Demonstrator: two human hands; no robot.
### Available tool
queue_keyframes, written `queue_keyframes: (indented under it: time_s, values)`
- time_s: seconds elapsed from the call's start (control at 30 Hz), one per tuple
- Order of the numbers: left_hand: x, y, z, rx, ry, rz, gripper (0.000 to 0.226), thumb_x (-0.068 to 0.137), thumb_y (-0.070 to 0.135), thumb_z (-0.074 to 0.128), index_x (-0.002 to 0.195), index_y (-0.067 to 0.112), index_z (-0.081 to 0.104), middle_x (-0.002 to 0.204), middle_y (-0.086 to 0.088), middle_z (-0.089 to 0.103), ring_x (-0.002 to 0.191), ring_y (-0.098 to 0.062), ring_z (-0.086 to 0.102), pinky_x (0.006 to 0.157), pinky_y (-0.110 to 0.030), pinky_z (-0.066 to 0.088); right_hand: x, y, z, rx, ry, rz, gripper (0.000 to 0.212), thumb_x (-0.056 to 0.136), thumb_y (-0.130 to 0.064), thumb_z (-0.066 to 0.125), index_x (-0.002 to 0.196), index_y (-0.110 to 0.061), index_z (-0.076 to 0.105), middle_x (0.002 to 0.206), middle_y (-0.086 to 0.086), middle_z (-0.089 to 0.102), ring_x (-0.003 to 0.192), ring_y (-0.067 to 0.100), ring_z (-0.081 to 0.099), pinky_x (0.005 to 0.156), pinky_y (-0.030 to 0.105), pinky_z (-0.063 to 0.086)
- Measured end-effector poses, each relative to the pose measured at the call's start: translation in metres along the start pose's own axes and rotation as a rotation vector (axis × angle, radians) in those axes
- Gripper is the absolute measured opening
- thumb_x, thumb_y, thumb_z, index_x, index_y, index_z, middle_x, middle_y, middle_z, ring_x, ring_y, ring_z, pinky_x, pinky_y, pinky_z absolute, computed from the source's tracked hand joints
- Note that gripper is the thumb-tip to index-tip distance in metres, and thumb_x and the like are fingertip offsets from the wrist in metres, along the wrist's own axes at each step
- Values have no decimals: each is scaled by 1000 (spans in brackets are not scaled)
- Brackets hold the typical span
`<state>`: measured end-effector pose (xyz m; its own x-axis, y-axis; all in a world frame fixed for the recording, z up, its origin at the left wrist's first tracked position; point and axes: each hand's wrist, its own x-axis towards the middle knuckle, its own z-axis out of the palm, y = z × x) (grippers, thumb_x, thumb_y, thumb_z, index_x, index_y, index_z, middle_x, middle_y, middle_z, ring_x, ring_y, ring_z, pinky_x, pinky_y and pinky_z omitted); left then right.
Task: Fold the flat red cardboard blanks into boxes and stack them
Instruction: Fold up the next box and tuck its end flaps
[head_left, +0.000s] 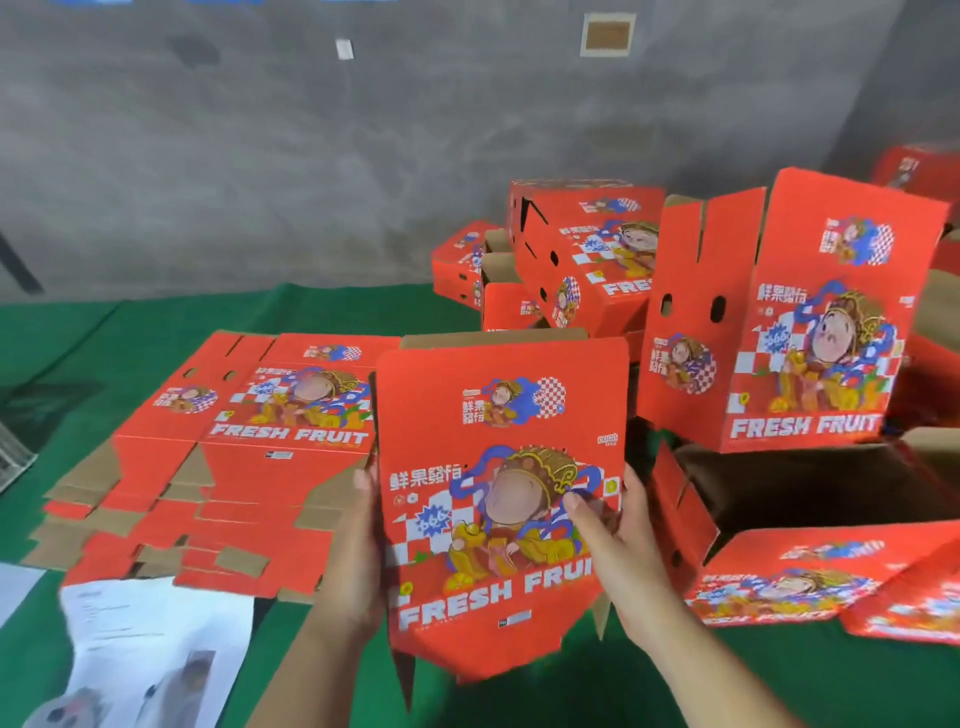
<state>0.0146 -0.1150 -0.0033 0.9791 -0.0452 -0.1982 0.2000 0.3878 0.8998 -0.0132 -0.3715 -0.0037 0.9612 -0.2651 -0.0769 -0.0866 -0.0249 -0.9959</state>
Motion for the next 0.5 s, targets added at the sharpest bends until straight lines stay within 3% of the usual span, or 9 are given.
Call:
queue_keyframes:
  time_s: [0.1, 0.17, 0.23, 0.3, 0.4, 0.5]
  values:
    - [3, 3, -7, 193, 20, 101, 78, 85, 90, 46, 134, 32, 66, 124, -10, 75, 109, -35, 74, 78, -50, 63, 5, 3, -3, -7, 3, 3, 59, 93, -40, 74, 142, -52, 43, 129, -21, 64, 120, 7, 63, 104, 44, 52]
    - [3, 12, -13, 174, 14, 118, 73, 91, 83, 45, 142, 33, 60, 129, -8, 73, 114, -34, 73, 78, -48, 63, 8, 5, -6, 39, 26, 51, 40, 96, -45, 68, 132, -52, 51, 127, -17, 67, 119, 10, 64, 105, 47, 51]
    - [0, 22, -16, 74, 34, 92, 67, 91, 76, 45, 140, 32, 62, 128, -11, 73, 109, -36, 74, 72, -50, 62, 12, 3, -7, 124, 40, 107, 28, 98, -51, 60, 125, -45, 56, 125, -9, 71, 115, 12, 68, 100, 40, 51]
    - [-2, 31, -16, -28, 83, 101, 61, 91, 68, 46, 129, 26, 70, 121, -14, 75, 103, -37, 75, 69, -49, 62, 16, -5, -6, 259, 53, 156, 38, 98, -57, 54, 127, -33, 57, 121, -7, 73, 115, 13, 69, 100, 35, 48]
    - [-4, 39, -10, -98, 157, 182, 44, 106, 47, 44, 116, 14, 72, 104, -14, 78, 91, -34, 76, 70, -48, 63, 24, -21, -9, 403, 83, 195, 64, 88, -73, 52, 132, -28, 62, 122, -6, 74, 114, 18, 71, 103, 42, 47]
    - [-2, 51, -10, -51, 290, 244, 26, 107, 20, 49, 124, 3, 59, 104, -18, 69, 82, -25, 69, 67, -40, 62, 35, -40, -15, 454, 21, 233, 67, 95, -76, 40, 144, -33, 52, 139, -3, 65, 119, 25, 68, 101, 49, 49]
